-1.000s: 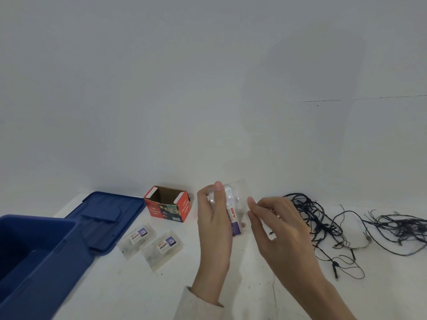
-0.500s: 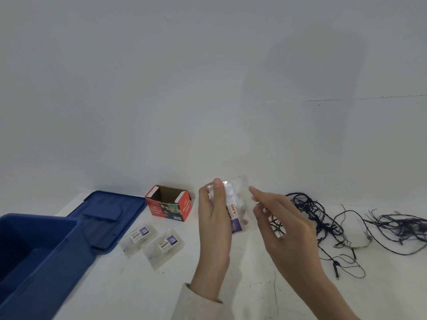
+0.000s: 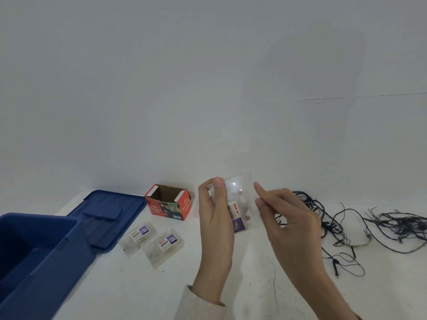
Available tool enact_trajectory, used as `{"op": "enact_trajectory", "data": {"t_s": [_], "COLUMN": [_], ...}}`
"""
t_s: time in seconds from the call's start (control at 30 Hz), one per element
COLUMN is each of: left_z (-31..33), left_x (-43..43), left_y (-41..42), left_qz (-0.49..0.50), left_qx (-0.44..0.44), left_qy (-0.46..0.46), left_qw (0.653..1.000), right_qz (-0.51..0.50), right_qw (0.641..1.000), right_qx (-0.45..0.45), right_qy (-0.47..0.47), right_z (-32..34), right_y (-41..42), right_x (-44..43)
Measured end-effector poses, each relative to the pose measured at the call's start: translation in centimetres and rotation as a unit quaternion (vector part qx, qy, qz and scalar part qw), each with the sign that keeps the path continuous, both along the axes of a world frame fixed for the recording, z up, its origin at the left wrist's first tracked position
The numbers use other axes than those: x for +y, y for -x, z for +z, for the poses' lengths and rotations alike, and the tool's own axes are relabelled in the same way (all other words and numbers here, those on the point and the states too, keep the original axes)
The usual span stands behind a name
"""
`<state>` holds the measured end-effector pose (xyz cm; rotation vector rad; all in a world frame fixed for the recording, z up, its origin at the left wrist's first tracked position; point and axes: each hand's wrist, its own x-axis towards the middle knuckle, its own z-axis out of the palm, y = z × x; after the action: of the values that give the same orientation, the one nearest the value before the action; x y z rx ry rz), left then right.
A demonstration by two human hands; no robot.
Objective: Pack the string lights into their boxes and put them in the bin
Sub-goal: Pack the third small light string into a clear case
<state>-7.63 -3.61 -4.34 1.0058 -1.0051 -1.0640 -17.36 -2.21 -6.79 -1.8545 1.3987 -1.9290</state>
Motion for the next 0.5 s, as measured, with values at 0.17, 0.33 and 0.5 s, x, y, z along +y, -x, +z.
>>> {"op": "enact_trajectory", "data": {"t_s": [0.17, 0.33, 0.5], "left_z": [0.1, 0.3, -0.2], "left_x": [0.1, 0.2, -0.3], "left_y": [0.1, 0.1, 0.0], "left_qz": [-0.006, -0.014, -0.066], "left_qx": [0.011, 0.018, 0.078], "left_qy": [0.006, -0.017, -0.069], "left_qw": [1.0, 1.0, 0.992], "right_qz": [0.021, 0.103, 0.092], "right_qw": [0.999, 0.993, 0.992], "right_qx": [0.031, -0.021, 0.014], "right_qy": [0.001, -0.052, -0.082], "right_z": [0.3, 0.6, 0.3], "right_y": [-0.3, -0.4, -0.5], "right_x": [0.3, 0.7, 1.2]}}
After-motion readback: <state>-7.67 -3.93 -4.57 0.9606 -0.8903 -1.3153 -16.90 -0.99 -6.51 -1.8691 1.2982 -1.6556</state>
